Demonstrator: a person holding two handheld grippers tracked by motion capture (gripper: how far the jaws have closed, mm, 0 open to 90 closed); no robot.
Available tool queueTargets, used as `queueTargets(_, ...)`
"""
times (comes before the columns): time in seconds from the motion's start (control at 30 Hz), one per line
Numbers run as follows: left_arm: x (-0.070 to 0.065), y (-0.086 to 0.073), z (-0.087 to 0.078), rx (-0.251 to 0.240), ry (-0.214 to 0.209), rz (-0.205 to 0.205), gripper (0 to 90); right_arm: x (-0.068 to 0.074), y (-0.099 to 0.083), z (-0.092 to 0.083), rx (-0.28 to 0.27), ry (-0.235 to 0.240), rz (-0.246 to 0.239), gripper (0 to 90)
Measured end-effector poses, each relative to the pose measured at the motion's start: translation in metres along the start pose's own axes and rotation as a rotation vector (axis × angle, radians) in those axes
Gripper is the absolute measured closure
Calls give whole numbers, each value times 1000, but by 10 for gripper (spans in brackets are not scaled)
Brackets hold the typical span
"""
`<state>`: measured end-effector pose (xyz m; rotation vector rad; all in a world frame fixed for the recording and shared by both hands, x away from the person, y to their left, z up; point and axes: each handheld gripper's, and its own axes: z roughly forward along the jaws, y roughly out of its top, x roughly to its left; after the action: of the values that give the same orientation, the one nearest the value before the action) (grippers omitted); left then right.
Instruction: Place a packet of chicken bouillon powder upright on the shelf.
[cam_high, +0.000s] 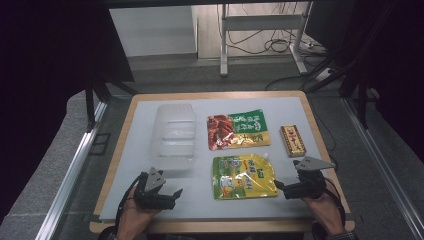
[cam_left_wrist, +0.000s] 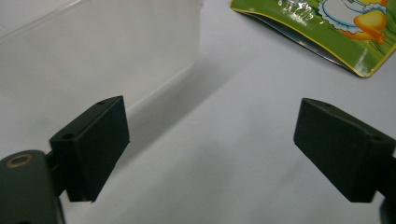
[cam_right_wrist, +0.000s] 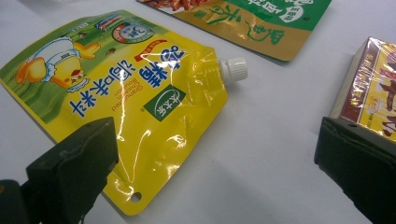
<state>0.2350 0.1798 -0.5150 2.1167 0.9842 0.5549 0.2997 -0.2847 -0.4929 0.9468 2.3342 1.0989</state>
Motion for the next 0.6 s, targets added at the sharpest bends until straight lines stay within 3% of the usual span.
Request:
queueTargets(0.1,-3,2,-1,2,-14,11,163,0,0,0,3,-2,-5,0)
queueTargets(0.27,-8,6,-2,16,-67,6,337,0,0,0,2,-4,-3,0)
queueTargets(0.6,-16,12,-1,15,-88,22,504,0,-1,2,18,-3,-5,2)
